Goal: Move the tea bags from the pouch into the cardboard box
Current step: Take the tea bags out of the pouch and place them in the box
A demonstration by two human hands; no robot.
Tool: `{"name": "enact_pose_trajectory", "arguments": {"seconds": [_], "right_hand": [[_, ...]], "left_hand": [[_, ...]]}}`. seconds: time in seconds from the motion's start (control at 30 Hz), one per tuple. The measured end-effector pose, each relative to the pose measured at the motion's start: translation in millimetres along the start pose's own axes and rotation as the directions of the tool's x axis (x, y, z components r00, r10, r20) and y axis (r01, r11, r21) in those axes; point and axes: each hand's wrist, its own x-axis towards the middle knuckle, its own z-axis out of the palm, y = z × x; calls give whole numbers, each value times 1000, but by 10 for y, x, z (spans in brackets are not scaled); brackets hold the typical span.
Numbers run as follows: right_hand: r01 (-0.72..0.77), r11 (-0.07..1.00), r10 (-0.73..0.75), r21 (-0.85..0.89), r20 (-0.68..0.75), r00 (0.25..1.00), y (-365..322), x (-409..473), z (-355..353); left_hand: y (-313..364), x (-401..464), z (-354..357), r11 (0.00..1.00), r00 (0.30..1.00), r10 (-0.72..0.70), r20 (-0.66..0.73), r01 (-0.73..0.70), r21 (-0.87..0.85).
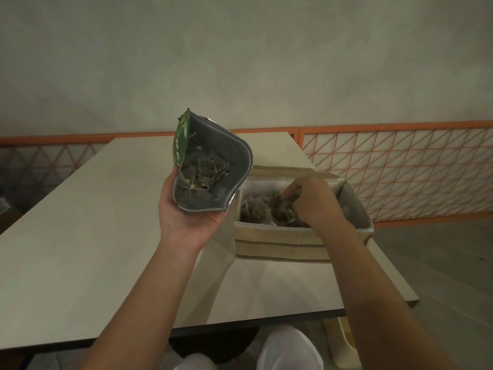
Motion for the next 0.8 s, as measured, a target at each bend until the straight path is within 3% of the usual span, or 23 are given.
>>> {"name": "enact_pose_trajectory", "arguments": {"seconds": [0.1,0.23,0.33,0.37,0.47,0.53,0.6,0.67,0.73,0.8], "right_hand": [[71,997,-65,25,-176,982,126,26,17],[250,968,-250,-27,-30,968,127,18,93],[303,953,-303,-17,-71,950,127,-23,157],[291,957,-291,-4,-18,957,116,-47,166],[233,970,-200,-67,317,927,18,-147,156],[223,971,-176,-85,377,909,-43,-197,108],[247,969,-241,12,259,935,-93,-222,50],[312,941,-316,129,17,948,-171,-261,-1],[407,874,-347,267,-244,906,-325,-355,-55],[528,793,-405,305,-382,830,-500,-448,-74]], "left_hand": [[4,13,-10,1000,1000,-1,10,1,-4],[-10,16,-16,1000,1000,-2,13,2,-1],[-21,14,-13,1000,1000,-7,13,7,-5],[-20,12,-13,1000,1000,-7,14,7,-3],[-9,22,-15,1000,1000,-4,25,4,0],[-2,34,-20,1000,1000,2,27,-2,0],[2,45,-27,1000,999,10,31,-11,1],[8,54,-41,1000,999,16,34,-16,1],[6,55,-45,999,999,21,37,-22,22],[2,57,-41,999,999,23,26,-24,38]]}}
